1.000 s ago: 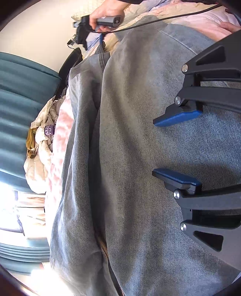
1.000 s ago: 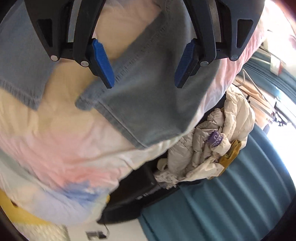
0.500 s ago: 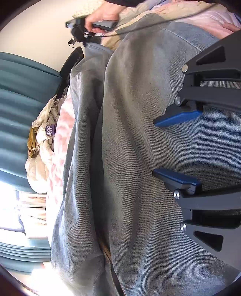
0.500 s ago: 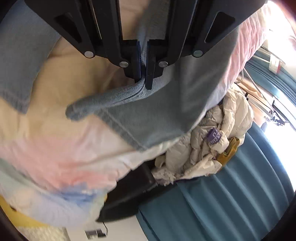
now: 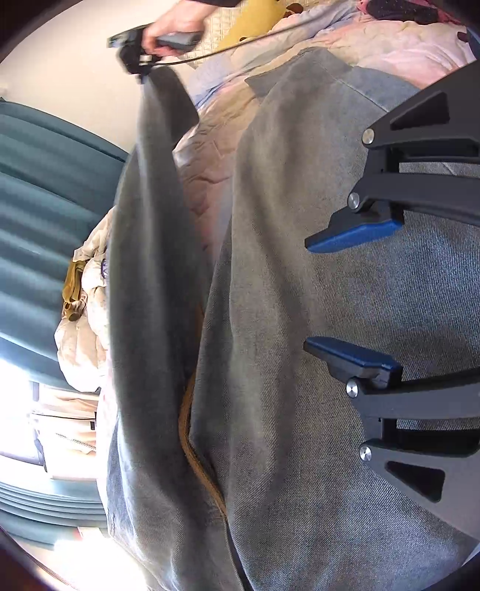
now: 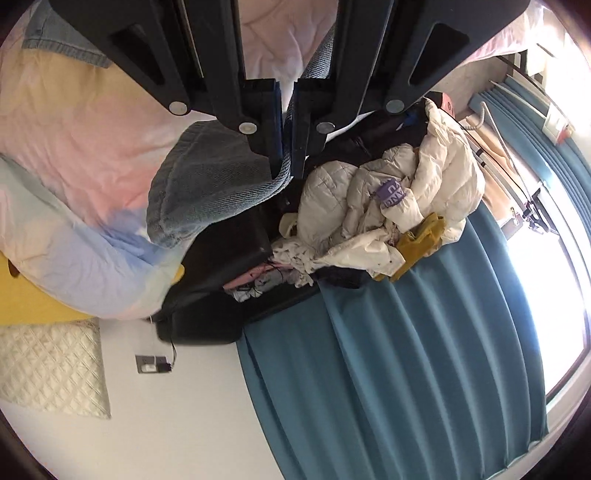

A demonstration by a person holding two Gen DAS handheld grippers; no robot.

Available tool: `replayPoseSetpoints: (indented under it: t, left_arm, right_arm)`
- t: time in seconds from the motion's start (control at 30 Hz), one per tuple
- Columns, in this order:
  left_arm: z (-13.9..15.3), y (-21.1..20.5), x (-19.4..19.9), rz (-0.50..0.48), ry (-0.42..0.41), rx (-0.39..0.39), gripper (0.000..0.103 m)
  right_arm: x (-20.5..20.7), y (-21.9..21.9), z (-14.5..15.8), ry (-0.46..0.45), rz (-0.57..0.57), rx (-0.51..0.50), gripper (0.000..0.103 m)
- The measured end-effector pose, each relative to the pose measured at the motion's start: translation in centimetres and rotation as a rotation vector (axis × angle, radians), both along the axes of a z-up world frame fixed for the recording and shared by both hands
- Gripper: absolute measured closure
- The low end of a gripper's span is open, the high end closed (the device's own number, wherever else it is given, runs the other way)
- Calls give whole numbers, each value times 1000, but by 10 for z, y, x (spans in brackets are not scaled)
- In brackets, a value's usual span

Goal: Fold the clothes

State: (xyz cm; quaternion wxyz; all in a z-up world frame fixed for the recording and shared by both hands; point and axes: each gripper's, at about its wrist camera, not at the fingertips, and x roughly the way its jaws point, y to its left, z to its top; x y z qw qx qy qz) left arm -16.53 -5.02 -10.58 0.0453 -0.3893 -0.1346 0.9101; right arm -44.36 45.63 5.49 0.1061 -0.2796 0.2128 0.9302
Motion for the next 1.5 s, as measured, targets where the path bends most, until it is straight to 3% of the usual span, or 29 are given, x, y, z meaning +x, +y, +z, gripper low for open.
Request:
replayPoseSetpoints:
  t: [0.2, 0.53, 0.73, 0.83, 0.93, 1.23, 1.33, 1.43, 1.5]
  left_arm:
    - [-4, 2, -6, 10, -20, 12, 55]
    - [-14, 4, -20, 13, -34, -12, 55]
    - [-17, 6, -22, 10, -34, -17, 55]
    - [-18, 5, -22, 9, -33, -11, 55]
    - [-19, 6, -26, 7, -32, -12, 55]
    - [-22, 12, -39, -1, -33, -18, 55]
    - [-27, 7, -27, 2, -31, -21, 55]
    - [-30, 9, -32, 2, -31, -32, 55]
    - [-30, 11, -33, 2, -34, -40, 55]
  right_arm:
    - [64, 66, -143, -234, -97, -213, 101]
    - [58, 74, -157, -282, -88, -276, 101]
    - [20, 31, -36, -113, 47, -56, 101]
    - [22, 9, 15, 32, 129, 73, 101]
    - [36, -14, 29, 121, 173, 298, 100]
    - [78, 51, -137, -170, 73, 44, 100]
    - [93, 74, -194, -269, 38, -48, 100]
    - [106, 87, -206, -245, -5, -168, 99]
    - [114, 87, -201, -252, -37, -201, 90]
